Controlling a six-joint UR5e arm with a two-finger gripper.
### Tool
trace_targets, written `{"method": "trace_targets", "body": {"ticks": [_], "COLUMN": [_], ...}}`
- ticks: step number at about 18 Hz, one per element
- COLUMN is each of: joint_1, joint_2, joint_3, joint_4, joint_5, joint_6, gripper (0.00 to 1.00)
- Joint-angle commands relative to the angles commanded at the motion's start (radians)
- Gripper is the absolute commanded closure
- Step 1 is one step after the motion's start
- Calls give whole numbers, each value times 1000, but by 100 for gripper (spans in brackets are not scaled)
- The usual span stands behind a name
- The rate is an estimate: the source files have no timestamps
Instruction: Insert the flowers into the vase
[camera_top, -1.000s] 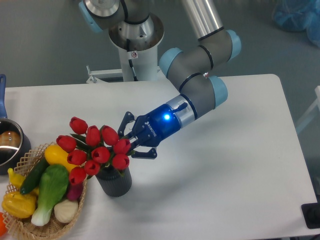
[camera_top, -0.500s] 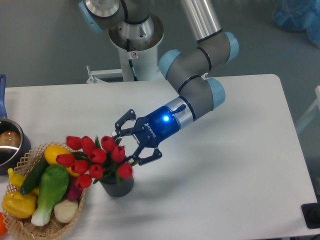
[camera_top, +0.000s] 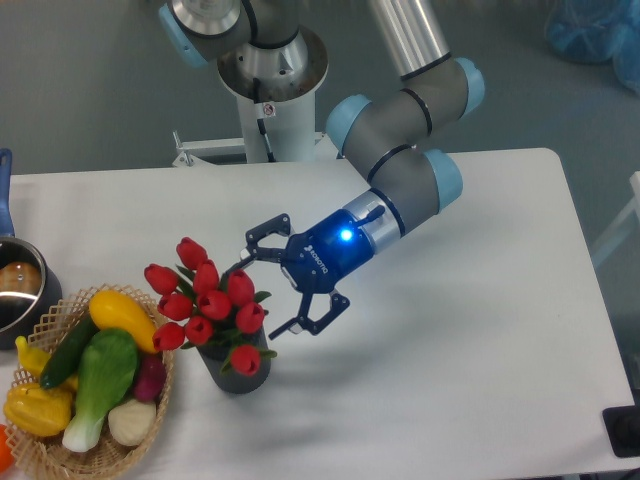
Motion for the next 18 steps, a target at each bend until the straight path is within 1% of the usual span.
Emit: {"method": "trace_targets", "body": {"ticks": [6,8,13,17,18], "joint_1": [49,66,84,84,89], "joint_2": [26,35,54,89,91], "joint_3": [6,20,83,130,143], "joint_4": [-3,-3,-3,-2,-2], "joint_5": [6,47,302,613,671], "joint_6": [-8,-18,-77,-71,-69], "gripper": [0,0,0,0,0]}}
